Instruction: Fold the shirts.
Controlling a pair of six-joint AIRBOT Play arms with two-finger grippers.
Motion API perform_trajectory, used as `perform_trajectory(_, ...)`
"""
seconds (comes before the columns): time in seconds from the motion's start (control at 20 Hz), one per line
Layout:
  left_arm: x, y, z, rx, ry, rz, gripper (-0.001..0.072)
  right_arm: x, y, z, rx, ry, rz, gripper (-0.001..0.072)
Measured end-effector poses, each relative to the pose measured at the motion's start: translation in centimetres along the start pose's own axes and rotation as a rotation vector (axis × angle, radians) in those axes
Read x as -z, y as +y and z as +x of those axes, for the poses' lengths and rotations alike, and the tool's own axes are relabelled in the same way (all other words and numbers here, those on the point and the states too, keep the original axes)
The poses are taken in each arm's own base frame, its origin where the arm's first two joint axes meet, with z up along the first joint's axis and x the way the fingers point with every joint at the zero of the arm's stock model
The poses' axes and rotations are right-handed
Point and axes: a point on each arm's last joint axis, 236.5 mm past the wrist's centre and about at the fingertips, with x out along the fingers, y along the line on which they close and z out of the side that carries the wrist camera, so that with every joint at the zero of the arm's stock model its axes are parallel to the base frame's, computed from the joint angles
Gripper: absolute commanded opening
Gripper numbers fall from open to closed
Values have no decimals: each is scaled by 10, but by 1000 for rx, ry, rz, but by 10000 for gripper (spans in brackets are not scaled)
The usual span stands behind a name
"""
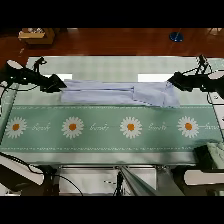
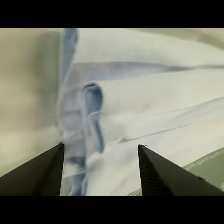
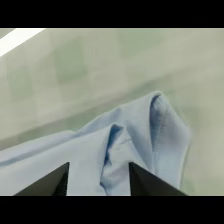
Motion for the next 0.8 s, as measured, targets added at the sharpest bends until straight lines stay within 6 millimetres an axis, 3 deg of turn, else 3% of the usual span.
perform_trajectory(0.1, 5, 13, -15, -48, 40, 16, 527, -6, -12, -16, 29, -7, -24, 588)
perform_trajectory(0.2, 11, 25, -31, -93, 79, 4, 527, -3, -30, -31, 67, 23, -24, 591)
perform_trajectory(0.4, 24, 31, -51, -135, 135, -14, 526, 25, -63, -48, 90, 163, 25, 594)
perform_trajectory(0.6, 32, 26, -53, -148, 173, -11, 526, 45, -58, -37, -12, 251, 94, 593)
perform_trajectory(0.8, 34, 20, -50, -152, 191, 5, 526, 63, -45, -10, -96, 316, 150, 593)
